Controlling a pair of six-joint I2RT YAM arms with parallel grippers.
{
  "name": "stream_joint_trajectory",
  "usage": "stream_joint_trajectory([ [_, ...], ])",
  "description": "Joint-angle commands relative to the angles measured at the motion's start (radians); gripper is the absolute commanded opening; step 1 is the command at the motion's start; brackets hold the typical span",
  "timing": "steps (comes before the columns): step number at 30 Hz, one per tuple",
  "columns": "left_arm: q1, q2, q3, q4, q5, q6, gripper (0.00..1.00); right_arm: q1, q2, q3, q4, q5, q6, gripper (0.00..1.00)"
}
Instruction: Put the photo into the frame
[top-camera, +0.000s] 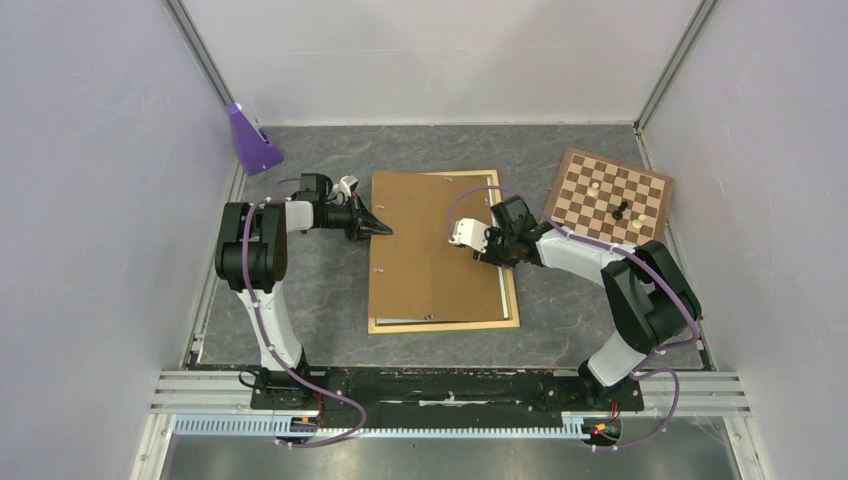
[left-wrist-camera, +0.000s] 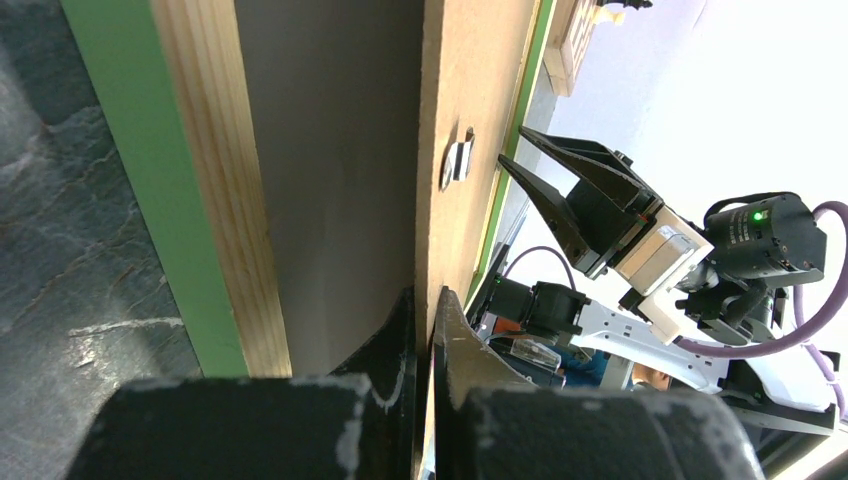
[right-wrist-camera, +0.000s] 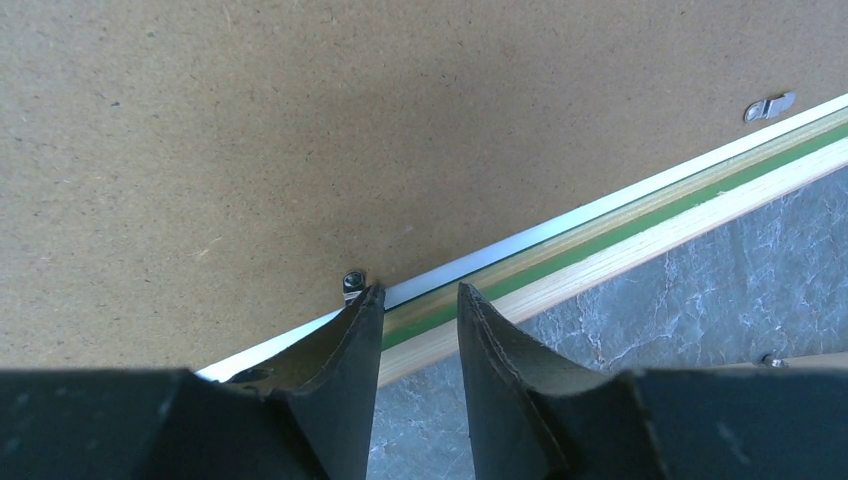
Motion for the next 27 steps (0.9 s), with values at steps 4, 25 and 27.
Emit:
stream_joint_trajectory([
  [4,0.011,-0.005,-0.023,-0.037,-0.269,0.036,0.02,0.015,-0.002,0.017,-0.099,-0.126,0.053,0.37],
  [25,0.011,-0.003,-0.028,-0.037,-0.27,0.037,0.02,0.011,-0.064,0.096,-0.066,-0.001,0.187,0.36],
  [27,0.012,-0.003,-0.028,-0.038,-0.268,0.037,0.02,0.004,-0.086,0.12,-0.052,0.04,0.232,0.36],
])
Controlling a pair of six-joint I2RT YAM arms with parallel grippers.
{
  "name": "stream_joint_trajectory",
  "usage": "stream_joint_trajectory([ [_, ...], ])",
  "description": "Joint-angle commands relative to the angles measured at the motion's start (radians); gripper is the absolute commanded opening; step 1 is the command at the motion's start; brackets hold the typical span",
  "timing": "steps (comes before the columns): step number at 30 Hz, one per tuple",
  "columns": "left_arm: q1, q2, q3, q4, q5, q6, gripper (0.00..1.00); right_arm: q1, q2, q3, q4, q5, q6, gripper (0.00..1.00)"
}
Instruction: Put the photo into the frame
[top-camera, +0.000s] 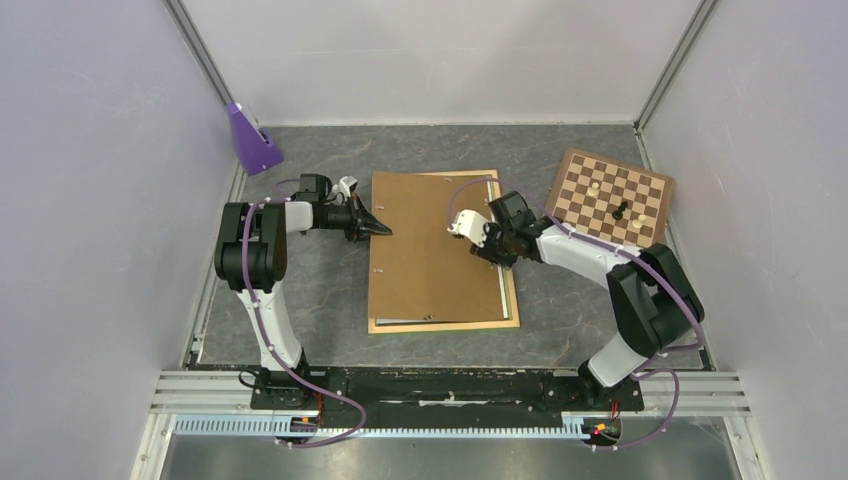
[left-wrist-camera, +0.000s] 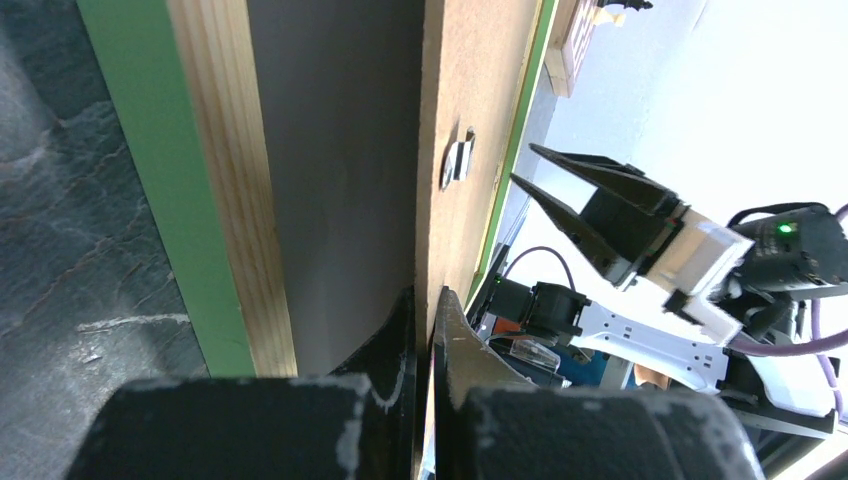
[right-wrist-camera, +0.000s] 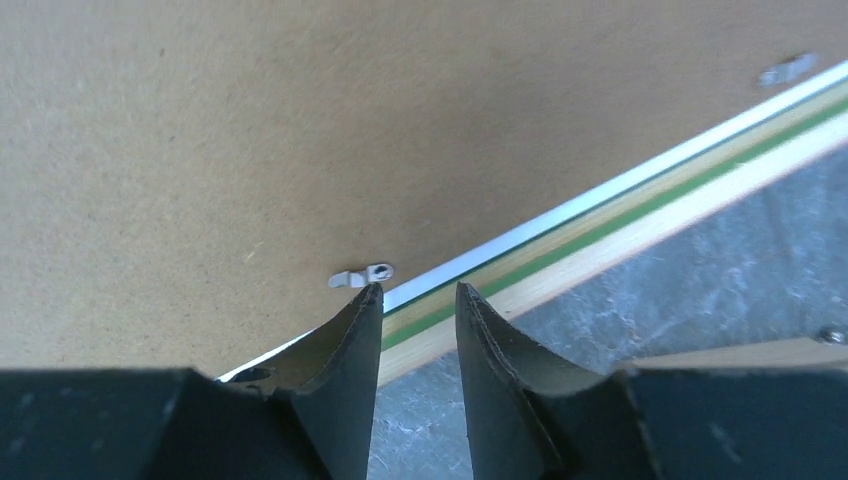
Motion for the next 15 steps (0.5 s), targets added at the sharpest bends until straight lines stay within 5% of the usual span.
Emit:
stream_joint_trajectory([
  [1,0.009,-0.003,-0.022,-0.042,-0.267,0.037,0.02,-0.006,-0.083,0.09,0.038,0.076,0.122,0.36],
  [15,0.011,0.023,-0.035,0.007,-0.215,0.001,0.02,-0.121,-0.133,-0.011,0.228,0.212,0.479,0.42],
])
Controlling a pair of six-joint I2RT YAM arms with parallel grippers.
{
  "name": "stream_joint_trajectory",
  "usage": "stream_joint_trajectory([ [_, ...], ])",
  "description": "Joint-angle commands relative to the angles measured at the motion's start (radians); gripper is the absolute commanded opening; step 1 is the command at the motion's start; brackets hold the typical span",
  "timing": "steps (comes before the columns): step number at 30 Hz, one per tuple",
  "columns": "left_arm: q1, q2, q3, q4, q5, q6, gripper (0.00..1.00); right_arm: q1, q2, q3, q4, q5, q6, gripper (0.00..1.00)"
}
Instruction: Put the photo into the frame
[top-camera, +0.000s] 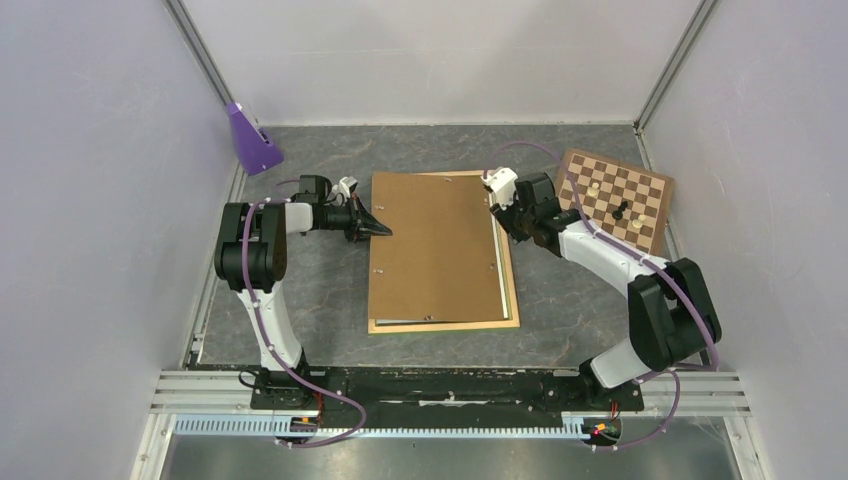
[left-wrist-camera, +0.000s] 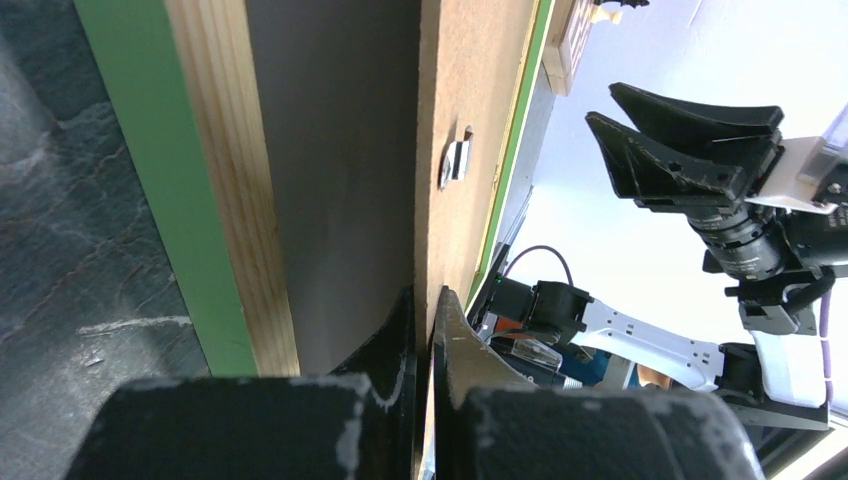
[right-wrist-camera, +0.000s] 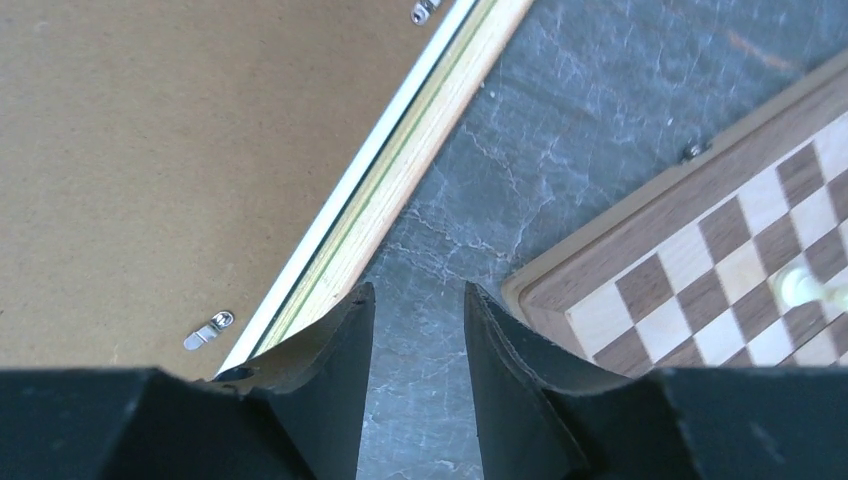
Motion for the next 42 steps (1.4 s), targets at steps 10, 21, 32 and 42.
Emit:
stream_joint_trajectory([
  [10,0.006,0.042,-0.02,0.007,-0.214,-0.015,0.02,-0.036,0.075,-0.088,0.204,-0.033,0.24,0.42],
  [21,-0.017,0.05,-0.011,0.031,-0.212,-0.031,0.02,-0.04,0.156,-0.112,0.264,-0.098,0.264,0.35],
  [32,-0.028,0.058,-0.027,0.134,-0.177,-0.086,0.02,-0.046,0.147,-0.121,0.274,-0.091,0.265,0.32],
  [42,-0.028,0.068,-0.036,0.166,-0.156,-0.102,0.02,-0.061,0.119,-0.116,0.267,-0.094,0.262,0.33],
])
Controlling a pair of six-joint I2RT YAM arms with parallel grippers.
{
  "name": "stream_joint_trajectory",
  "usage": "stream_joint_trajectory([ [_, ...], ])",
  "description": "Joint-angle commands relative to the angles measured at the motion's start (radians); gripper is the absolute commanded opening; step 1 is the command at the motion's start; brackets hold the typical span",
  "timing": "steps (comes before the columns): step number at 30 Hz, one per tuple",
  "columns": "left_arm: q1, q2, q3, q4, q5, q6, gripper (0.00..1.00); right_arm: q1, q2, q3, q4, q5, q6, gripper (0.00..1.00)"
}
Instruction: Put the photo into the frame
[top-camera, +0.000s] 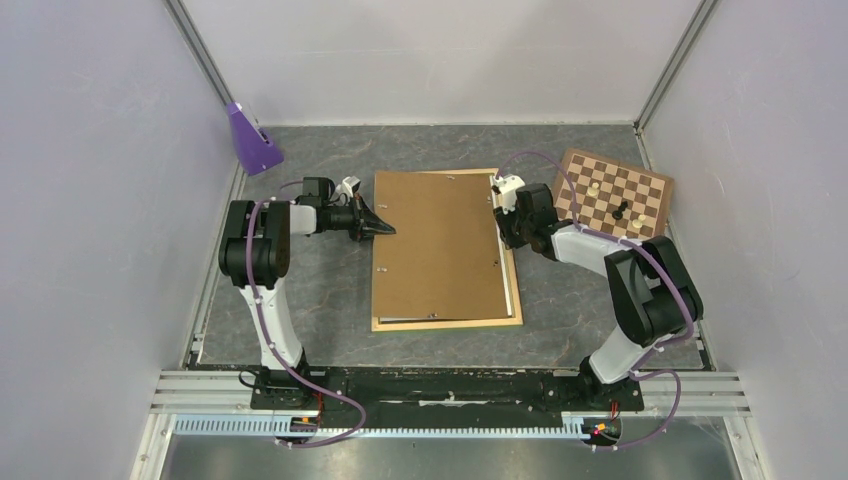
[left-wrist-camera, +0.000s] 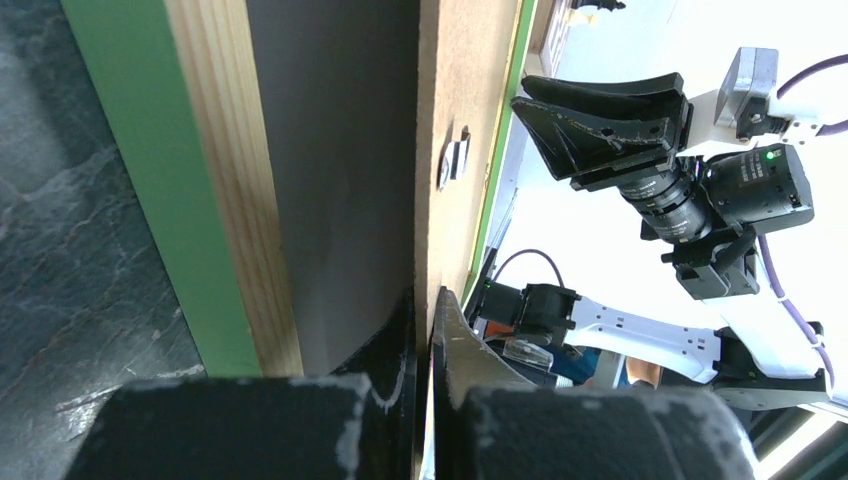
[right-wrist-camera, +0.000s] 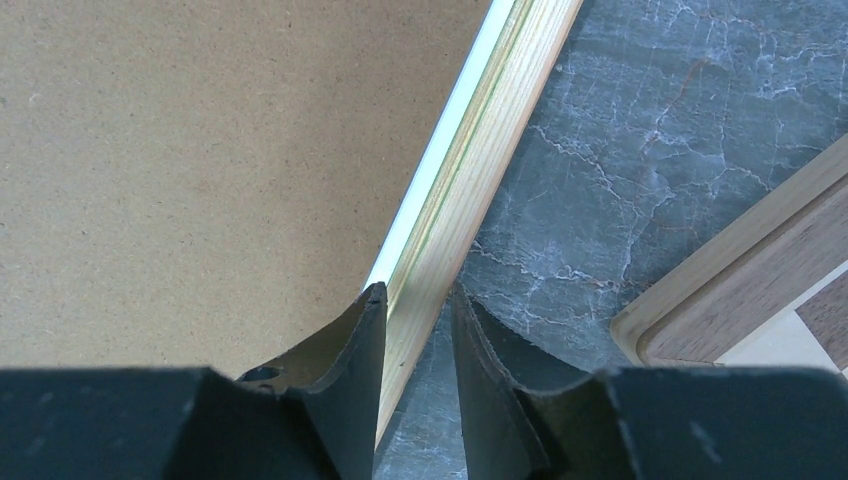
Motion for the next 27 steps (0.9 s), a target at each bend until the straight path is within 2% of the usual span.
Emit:
stream_joint_trajectory([
  [1,-0.006,0.03,-0.022,0.033,-0.187,-0.028,0.02,-0.008,-0.016,-0.008,0.016,-0.005,0.008,0.33],
  [6,-0.007,0.033,-0.026,0.056,-0.175,-0.042,0.02,-0.012,0.008,-0.013,0.023,-0.023,0.022,0.3],
  [20,-0.017,0.042,-0.049,0.167,-0.131,-0.101,0.02,-0.021,0.036,-0.026,0.028,-0.064,0.031,0.13],
  [27,-0.034,0.061,-0.053,0.227,-0.116,-0.153,0.02,-0.021,0.057,-0.039,0.031,-0.077,0.035,0.1],
])
